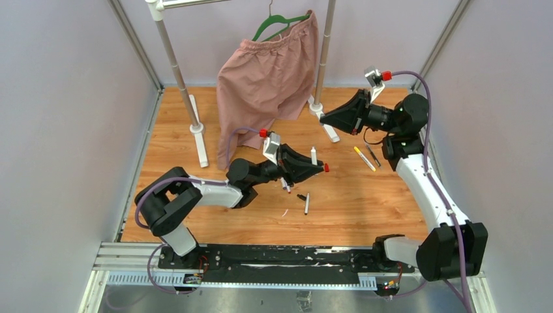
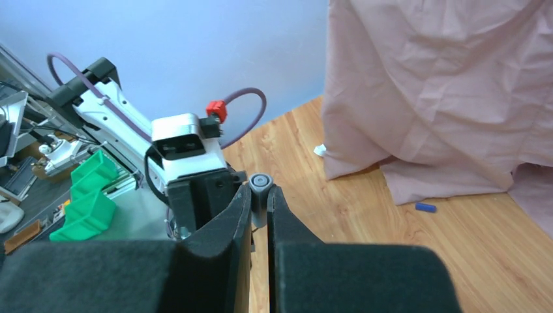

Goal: Insert the pens into the pen caps
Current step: Insert the pen cap onto the pen.

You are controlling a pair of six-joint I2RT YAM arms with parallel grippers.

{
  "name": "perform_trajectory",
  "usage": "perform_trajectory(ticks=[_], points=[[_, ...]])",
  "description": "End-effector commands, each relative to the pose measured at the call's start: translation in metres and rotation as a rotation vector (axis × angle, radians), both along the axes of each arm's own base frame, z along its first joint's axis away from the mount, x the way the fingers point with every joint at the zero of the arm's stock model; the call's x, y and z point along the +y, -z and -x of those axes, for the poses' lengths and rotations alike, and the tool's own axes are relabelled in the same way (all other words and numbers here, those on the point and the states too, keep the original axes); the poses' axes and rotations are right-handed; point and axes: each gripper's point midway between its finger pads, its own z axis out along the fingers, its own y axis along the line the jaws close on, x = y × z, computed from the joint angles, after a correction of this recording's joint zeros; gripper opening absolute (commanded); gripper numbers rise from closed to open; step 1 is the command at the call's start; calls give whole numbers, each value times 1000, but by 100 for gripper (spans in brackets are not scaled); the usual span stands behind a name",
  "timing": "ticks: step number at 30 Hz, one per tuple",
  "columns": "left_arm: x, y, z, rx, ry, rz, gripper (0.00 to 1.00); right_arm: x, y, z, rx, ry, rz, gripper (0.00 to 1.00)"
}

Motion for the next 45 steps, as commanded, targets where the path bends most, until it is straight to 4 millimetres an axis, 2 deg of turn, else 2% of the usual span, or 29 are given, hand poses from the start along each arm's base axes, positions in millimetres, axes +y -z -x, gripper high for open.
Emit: perform_trajectory(ticks=[1,7,13,24,45], points=[[1,0,-17,58,-67,29,0,-2,-27,17,-50,-34,-76,0],[-7,6,-26,103,-75,21,0,-1,-17,21,-29,-37,-73,0],[-7,4,-28,104,-83,20,0,7,-1,23,-13,-57,-37,0],[-7,5,-29,105,-90,17,0,21,15,29,-8,-102,2,0],[-2,6,-33,101,-120,16,0,25,25,35,-18,-135,31,0]])
